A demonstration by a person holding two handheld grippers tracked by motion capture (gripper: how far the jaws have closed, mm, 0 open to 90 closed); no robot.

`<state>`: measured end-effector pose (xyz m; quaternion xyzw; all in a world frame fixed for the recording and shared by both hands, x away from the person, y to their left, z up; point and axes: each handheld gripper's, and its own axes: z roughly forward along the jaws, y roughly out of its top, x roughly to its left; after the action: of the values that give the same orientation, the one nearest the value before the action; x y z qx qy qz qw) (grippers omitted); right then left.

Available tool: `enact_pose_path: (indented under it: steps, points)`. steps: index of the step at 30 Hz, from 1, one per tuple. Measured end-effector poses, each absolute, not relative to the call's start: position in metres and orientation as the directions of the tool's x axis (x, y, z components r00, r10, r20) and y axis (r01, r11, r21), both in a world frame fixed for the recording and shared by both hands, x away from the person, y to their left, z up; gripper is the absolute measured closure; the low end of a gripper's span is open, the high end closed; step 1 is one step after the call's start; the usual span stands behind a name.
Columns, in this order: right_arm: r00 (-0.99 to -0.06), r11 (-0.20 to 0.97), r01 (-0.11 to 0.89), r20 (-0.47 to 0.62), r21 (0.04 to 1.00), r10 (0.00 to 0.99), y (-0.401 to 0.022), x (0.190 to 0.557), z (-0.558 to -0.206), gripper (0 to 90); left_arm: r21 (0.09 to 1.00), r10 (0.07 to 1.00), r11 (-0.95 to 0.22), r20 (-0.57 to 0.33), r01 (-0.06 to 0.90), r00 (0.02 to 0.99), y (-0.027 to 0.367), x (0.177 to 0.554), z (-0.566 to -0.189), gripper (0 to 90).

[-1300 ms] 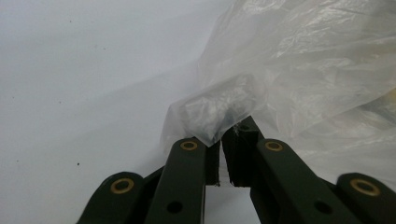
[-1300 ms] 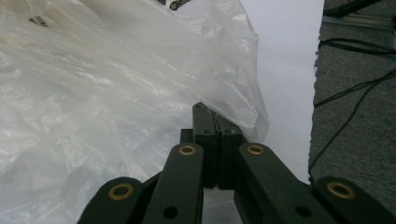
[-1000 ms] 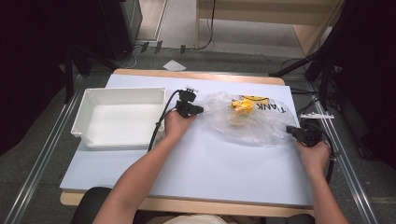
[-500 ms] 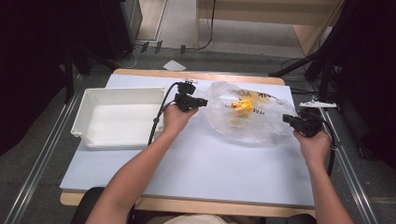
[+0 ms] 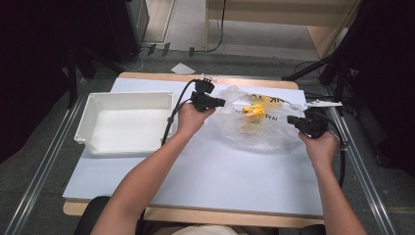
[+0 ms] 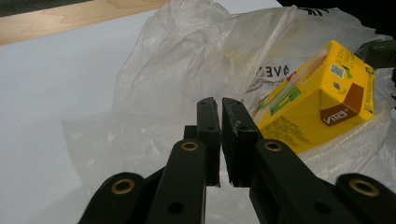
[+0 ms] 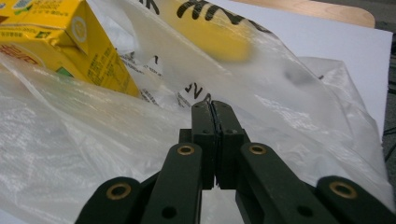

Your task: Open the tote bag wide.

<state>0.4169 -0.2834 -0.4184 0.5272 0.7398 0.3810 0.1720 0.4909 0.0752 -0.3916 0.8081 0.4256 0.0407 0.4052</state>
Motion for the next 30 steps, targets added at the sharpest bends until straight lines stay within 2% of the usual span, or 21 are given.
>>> enact_pose_path:
  steps: [7, 18, 30]
  points:
    - [-0.394, 0.149, 0.653, 0.165, 0.743, 0.904, -0.270, 0.423, -0.424, 89.9, 0.687, 0.709, -0.323, -0.279, 0.651, 0.647, 0.058, 0.497, -0.401, 90.0]
    - [-0.411, 0.179, 0.679, 0.168, 0.712, 0.896, -0.254, 0.417, -0.459, 88.9, 0.599, 0.755, -0.341, -0.284, 0.724, 0.591, 0.053, 0.503, -0.459, 88.5]
    - [-0.367, 0.171, 0.717, 0.158, 0.675, 0.917, -0.269, 0.413, -0.479, 90.0, 0.604, 0.809, -0.318, -0.230, 0.731, 0.542, 0.073, 0.510, -0.464, 90.0]
